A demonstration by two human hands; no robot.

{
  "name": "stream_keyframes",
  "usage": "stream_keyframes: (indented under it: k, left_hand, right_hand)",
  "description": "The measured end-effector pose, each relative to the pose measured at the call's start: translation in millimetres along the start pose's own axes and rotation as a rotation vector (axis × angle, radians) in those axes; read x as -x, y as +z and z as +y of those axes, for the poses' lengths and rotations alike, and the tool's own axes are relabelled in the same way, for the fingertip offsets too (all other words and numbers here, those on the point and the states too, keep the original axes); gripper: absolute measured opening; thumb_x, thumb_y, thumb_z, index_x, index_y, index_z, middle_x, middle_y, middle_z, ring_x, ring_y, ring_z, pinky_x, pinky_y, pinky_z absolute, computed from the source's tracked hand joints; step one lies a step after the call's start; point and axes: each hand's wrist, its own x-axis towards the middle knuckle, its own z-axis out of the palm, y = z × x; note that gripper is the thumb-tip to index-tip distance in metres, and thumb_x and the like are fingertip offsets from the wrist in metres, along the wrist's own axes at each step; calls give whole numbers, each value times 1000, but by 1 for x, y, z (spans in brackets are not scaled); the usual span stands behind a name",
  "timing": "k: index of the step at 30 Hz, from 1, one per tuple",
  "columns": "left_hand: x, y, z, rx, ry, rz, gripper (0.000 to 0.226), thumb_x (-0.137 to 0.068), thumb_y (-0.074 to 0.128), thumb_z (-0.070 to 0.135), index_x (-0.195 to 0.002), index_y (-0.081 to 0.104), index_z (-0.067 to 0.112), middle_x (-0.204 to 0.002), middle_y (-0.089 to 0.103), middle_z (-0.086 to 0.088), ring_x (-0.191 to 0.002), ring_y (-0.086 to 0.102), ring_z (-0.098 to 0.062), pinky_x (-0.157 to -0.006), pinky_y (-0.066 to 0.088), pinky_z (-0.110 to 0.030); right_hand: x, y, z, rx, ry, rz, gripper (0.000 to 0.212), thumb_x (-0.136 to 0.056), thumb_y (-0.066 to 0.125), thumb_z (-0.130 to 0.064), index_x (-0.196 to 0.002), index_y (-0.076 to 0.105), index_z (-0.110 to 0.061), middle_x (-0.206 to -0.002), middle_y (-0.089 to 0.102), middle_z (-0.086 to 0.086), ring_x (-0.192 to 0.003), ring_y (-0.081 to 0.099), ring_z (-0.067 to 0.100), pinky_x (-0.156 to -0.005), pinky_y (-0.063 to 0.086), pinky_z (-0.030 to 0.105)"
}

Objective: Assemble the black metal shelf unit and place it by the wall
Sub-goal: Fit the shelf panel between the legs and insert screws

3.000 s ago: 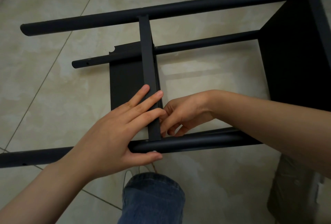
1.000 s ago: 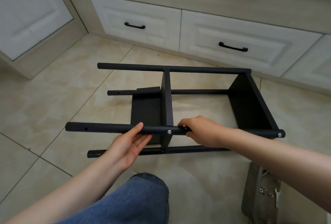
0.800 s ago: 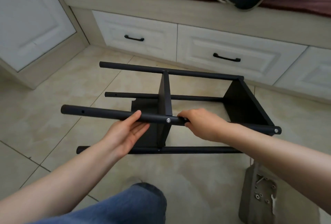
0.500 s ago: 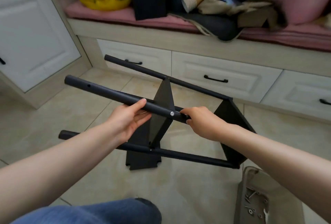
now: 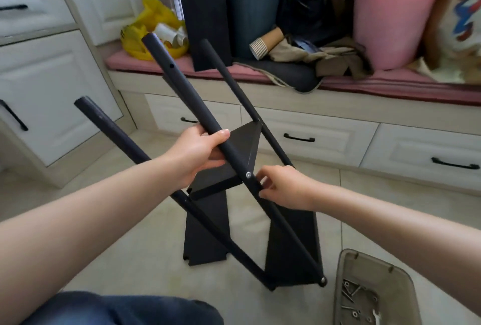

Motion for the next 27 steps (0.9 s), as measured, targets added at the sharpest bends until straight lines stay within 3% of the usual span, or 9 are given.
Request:
stream_keyframes:
  k: [6, 11, 14, 17, 20, 24, 27]
  left_hand:
    - [33, 3, 10, -217, 86, -139, 17, -99, 63, 22, -114, 61, 15, -104, 73, -7, -80, 75, -10, -68, 61, -24]
    - [50, 0, 19, -271, 98, -252, 13, -99, 61, 21, -112, 61, 18, -101, 71, -1, -87, 75, -11, -71, 62, -27]
    - [56, -4, 23, -336, 105, -312, 9, -99, 60, 19, -108, 61, 20, -103, 68, 1, -94, 73, -13, -78, 63, -34]
    - [60, -8, 22, -371, 114, -381, 6, -99, 60, 17, -104, 61, 20, -107, 63, -1, -106, 68, -17, -81, 62, -38]
    - [61, -12, 20, -420, 133, -441, 5, -100, 60, 18, -105, 59, 17, -103, 61, -4, -107, 67, -17, -80, 62, -37]
    - [59, -14, 18, -453, 214, -438, 20, -99, 60, 19, -114, 54, 32, -109, 60, -3, -103, 68, -14, -77, 62, -33]
    - [56, -13, 16, -468, 275, -383, 29, -100, 58, 21, -120, 48, 40, -108, 65, -6, -96, 70, -14, -76, 62, -32]
  right_hand:
    - [28, -33, 14, -4, 69, 29, 27, -97, 60, -28, -122, 63, -20, -118, 67, -1, -108, 61, 17, -92, 48, 27]
    - [40, -50, 42, 44, 209, 124, 31, -98, 56, -33, -122, 62, -16, -120, 65, 3, -109, 60, 20, -91, 49, 30]
    - [43, -59, 66, -58, 332, 214, 34, -100, 53, -33, -121, 62, -8, -115, 66, 10, -105, 63, 26, -90, 54, 37]
    - [42, -64, 83, -222, 446, 277, 42, -102, 50, -35, -129, 52, -3, -114, 61, 13, -101, 62, 30, -87, 58, 43]
    - [38, -70, 91, -366, 466, 323, 55, -102, 50, -35, -146, 32, -8, -115, 51, 5, -108, 59, 29, -91, 56, 42]
    - [30, -73, 100, -479, 470, 413, 40, -102, 52, -28, -135, 37, -13, -118, 57, 10, -111, 59, 31, -91, 56, 44]
    - [31, -73, 108, -527, 480, 463, 30, -102, 49, -18, -130, 41, -10, -122, 58, 14, -105, 61, 29, -77, 56, 35]
